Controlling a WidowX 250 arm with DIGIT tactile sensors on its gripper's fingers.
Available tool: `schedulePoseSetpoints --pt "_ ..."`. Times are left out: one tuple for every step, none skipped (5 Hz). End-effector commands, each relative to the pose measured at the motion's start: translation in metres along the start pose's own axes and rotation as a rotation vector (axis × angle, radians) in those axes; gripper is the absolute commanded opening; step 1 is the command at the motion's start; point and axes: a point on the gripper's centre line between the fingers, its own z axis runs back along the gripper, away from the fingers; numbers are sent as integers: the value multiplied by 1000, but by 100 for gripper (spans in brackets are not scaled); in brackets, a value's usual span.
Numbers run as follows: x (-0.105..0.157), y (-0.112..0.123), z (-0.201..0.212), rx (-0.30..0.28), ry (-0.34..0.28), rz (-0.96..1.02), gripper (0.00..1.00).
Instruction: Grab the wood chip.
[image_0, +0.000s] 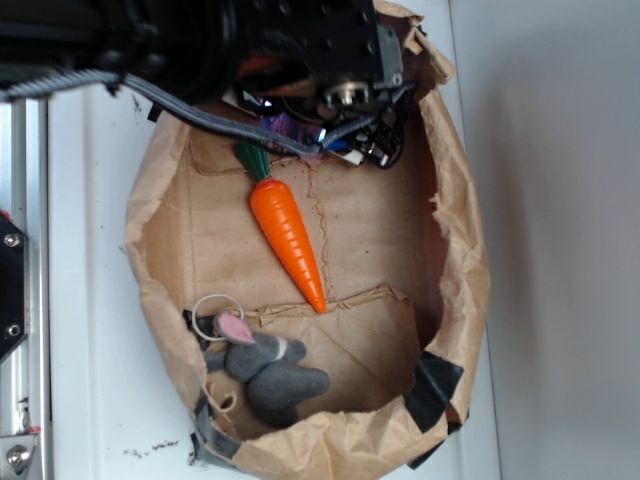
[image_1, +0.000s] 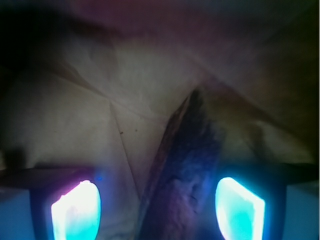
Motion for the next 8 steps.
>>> schedulePoseSetpoints --pt "-11 9 1 -17 -26 -1 0" --pt "-11 8 1 -22 -50 -1 0" --pt "-10 7 12 -43 -52 -32 0" --pt "-14 6 38 -118 -8 -133 0" --pt "-30 0 79 -227 -18 -363 0" --pt "-38 -2 115 -283 -38 -521 0" --pt "-48 -2 128 -283 -41 -577 0" --pt "-66 -8 133 -204 -111 -683 76"
